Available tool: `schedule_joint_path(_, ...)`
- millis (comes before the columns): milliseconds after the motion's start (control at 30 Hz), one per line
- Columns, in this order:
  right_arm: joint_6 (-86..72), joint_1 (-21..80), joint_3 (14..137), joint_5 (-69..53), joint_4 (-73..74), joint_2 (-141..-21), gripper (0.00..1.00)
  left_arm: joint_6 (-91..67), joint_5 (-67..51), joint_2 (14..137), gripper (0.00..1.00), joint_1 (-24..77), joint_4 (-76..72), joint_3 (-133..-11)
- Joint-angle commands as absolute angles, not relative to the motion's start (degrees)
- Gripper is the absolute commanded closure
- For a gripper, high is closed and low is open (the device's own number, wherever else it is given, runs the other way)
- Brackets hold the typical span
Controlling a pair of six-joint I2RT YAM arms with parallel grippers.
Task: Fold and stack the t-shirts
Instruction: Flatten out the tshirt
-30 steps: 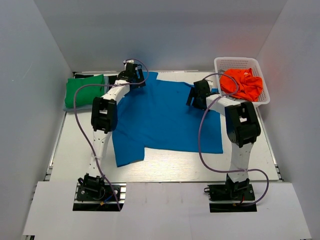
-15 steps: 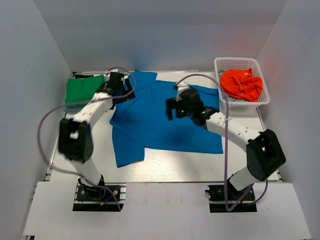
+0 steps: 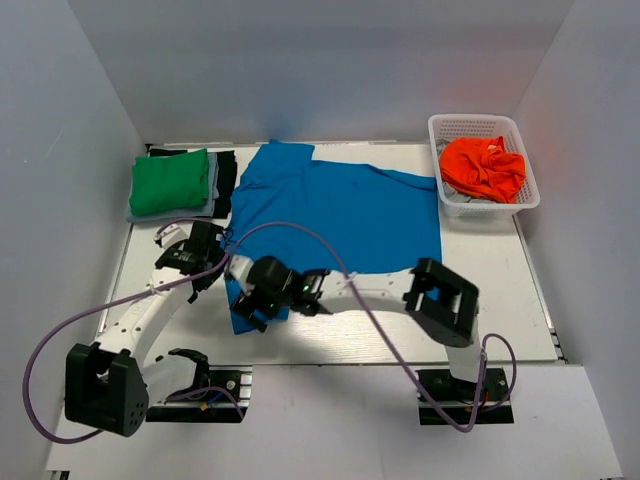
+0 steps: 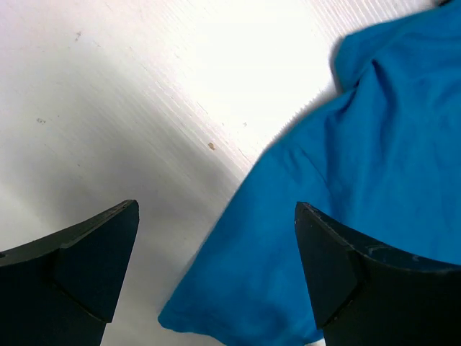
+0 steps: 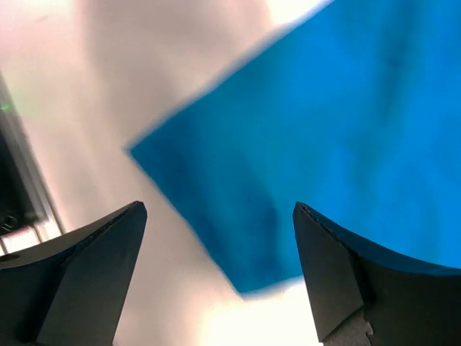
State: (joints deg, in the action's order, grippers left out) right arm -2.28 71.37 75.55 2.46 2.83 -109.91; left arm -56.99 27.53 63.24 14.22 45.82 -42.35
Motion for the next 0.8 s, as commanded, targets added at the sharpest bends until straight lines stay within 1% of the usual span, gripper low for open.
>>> schedule_joint_path(0, 1.48, 75.05, 79.98, 5.44, 0.71, -113.98, 0.13, -60.56, 30.06, 64.76, 0.01, 12.49, 45.97, -42.80)
schedule_joint_path(67, 1.67, 76.02, 79.81, 6.06, -2.62, -115.83, 0.15, -61.17, 31.28, 66.70, 0.01, 11.34, 45.97, -43.68)
schedule_joint_path(133, 1.32, 76.20, 80.41, 5.89, -4.83, -118.12, 0.17, -60.47, 29.45, 69.07, 0.01, 9.06, 44.31, -45.17)
schedule_joint_path(167, 1.23, 76.20, 80.59, 6.06, -5.36, -118.65, 0.17, -59.16, 26.75, 69.78, 0.01, 8.53, 43.17, -45.70)
schedule_joint_path(233, 0.71, 76.11, 81.30, 6.59, -5.80, -121.01, 0.17, -57.49, 25.49, 71.71, 0.01, 7.48, 41.49, -47.28)
schedule_joint_path(267, 0.53, 76.11, 81.30, 6.77, -6.06, -121.63, 0.21, -57.48, 24.62, 72.24, 0.01, 6.60, 41.48, -47.29)
schedule_joint_path(300, 0.44, 76.11, 81.21, 7.64, -6.15, -122.34, 0.21, -56.87, 24.09, 72.25, 0.01, 6.59, 41.48, -48.24)
schedule_joint_path(333, 0.44, 76.20, 80.86, 8.17, -6.33, -122.52, 0.24, -56.08, 24.08, 72.77, 0.01, 5.98, 40.88, -48.77)
schedule_joint_path(400, -1.04, 76.11, 78.85, 8.52, -7.03, -122.17, 0.34, -55.12, 23.38, 72.25, 0.01, 5.98, 39.73, -48.78)
schedule_joint_path(433, -0.88, 76.03, 77.97, 8.61, -7.47, -121.21, 0.42, -54.32, 22.77, 72.25, 0.01, 5.45, 38.16, -48.78)
schedule_joint_path(467, -2.18, 76.11, 76.65, 8.87, -7.47, -120.07, 0.53, -53.10, 21.63, 71.64, 0.01, 5.45, 36.75, -48.08)
schedule_joint_path(500, -3.07, 76.11, 74.64, 9.40, -7.47, -119.28, 0.81, -51.52, 20.84, 71.63, 0.01, 5.45, 35.09, -48.08)
schedule_joint_path(533, -3.86, 75.94, 73.75, 9.84, -7.82, -118.22, 0.93, -49.94, 20.05, 71.11, 0.01, 5.45, 33.33, -46.86)
schedule_joint_path(567, -5.43, 75.76, 70.61, 9.58, -8.00, -114.47, 1.00, -47.66, 18.73, 71.10, 0.01, 5.45, 30.44, -46.85)
schedule_joint_path(667, -8.52, 75.50, 66.90, 10.10, -10.19, -107.52, 1.00, -43.87, 15.14, 71.80, 0.01, 5.45, 24.29, -44.21)
schedule_joint_path(700, -9.57, 75.50, 65.93, 10.80, -10.46, -106.45, 1.00, -43.34, 14.42, 72.59, 0.02, 5.45, 23.21, -43.51)
schedule_joint_path(767, -10.98, 75.06, 65.74, 12.90, -10.11, -102.59, 1.00, -42.37, 12.58, 73.21, 0.08, 5.45, 19.98, -42.72)
